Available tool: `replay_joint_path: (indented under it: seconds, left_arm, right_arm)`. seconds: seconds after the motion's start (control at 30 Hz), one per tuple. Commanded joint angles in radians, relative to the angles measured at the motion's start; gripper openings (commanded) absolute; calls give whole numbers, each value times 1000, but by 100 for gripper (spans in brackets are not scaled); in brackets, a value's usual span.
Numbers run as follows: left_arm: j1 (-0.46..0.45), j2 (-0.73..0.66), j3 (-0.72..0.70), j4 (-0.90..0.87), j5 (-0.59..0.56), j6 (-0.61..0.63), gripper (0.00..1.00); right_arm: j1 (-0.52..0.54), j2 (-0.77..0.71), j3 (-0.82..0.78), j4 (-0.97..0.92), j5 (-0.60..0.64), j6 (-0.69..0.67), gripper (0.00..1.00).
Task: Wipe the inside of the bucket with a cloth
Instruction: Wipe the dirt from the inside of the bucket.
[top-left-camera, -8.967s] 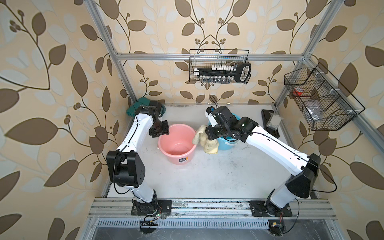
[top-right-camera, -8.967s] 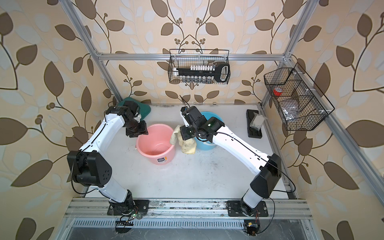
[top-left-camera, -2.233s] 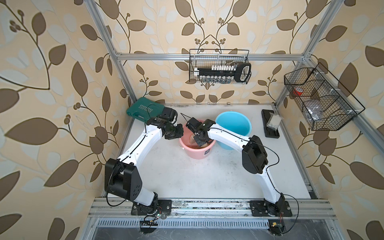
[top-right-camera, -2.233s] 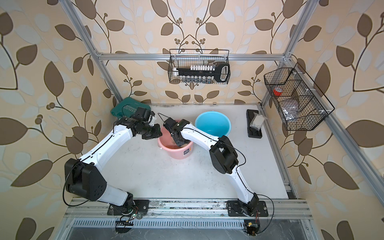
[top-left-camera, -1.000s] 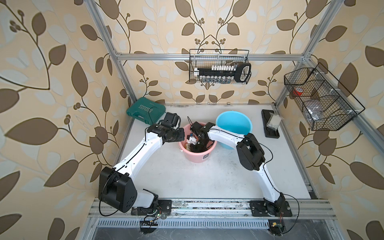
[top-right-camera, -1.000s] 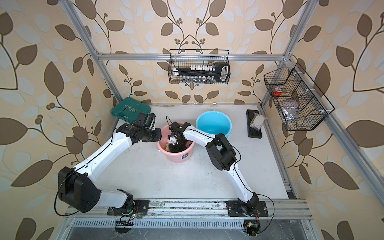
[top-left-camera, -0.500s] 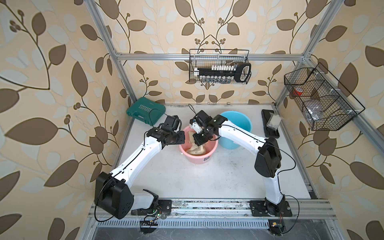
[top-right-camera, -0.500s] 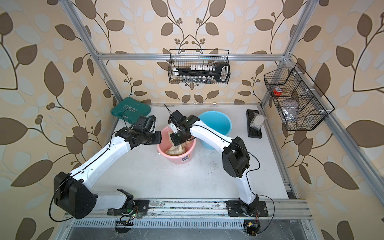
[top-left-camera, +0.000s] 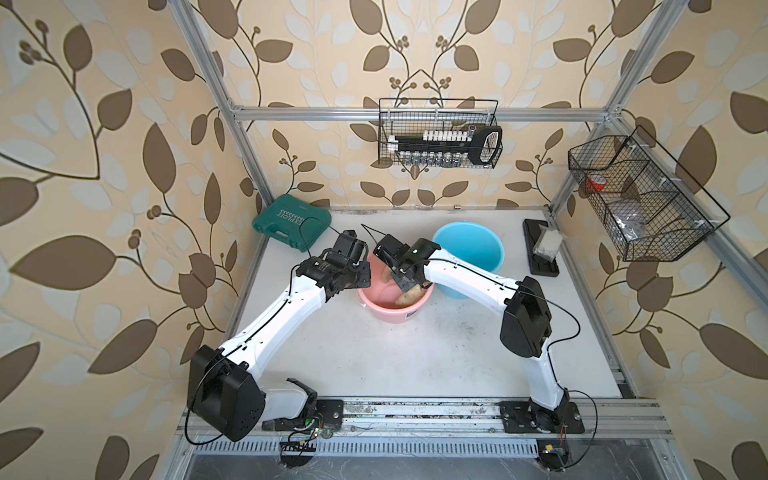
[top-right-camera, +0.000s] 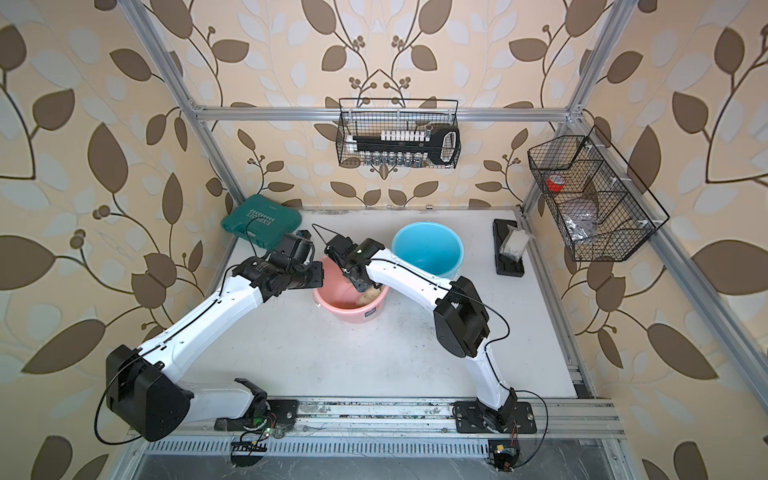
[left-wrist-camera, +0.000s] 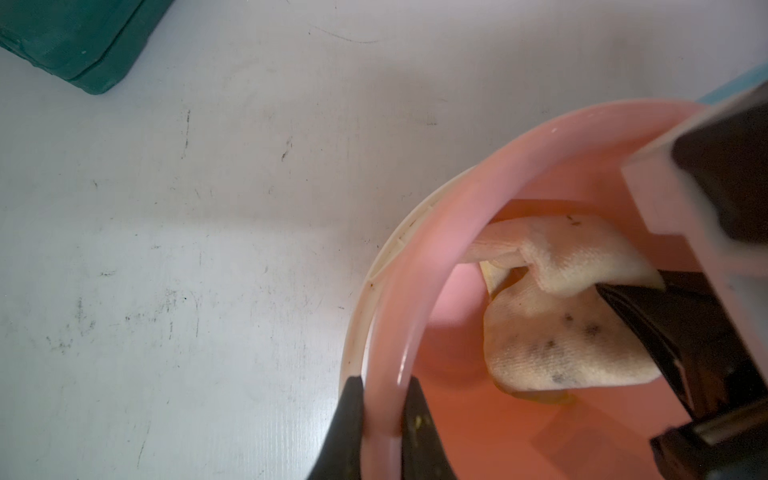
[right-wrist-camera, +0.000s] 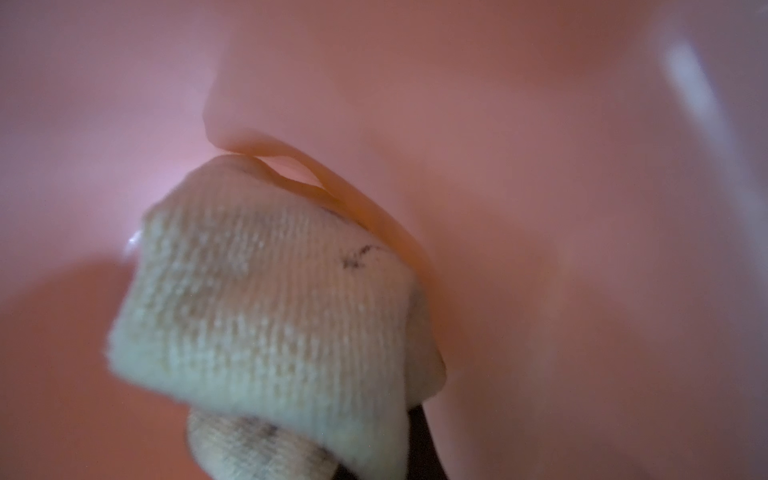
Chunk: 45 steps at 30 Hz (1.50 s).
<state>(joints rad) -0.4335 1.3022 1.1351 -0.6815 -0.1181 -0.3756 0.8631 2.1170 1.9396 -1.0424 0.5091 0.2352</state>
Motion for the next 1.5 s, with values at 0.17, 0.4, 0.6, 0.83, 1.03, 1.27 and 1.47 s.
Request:
replay_joint_path:
  seconds: [0.17,0.4,0.6,0.83,1.03,1.27,1.47]
  left_arm:
    - [-16,-24,-12,42,-41,-23,0]
    - [-16,-53,-47,43,-33,-18,0]
    - [-17,-72,-72,56,2,-38,0]
    - [-19,-68,-90,66,20,-50,0]
    - [-19,-62,-98,64,18,-55,0]
    - [-20,-44,-96,58,16,-63,0]
    - [-25,-39,-88,52,9,-63,0]
  right_arm:
    - [3,122,51,-68,74,-25,0]
    - [-11,233,145,-110,62,-8,0]
    - [-63,287,175,-118,-61,61,0]
    - [-86,384,195,-129,-237,112,0]
    - [-78,444,213,-110,-444,129,0]
    - [-64,394,205,-13,-741,97,0]
    - [-53,350,195,76,-923,71,0]
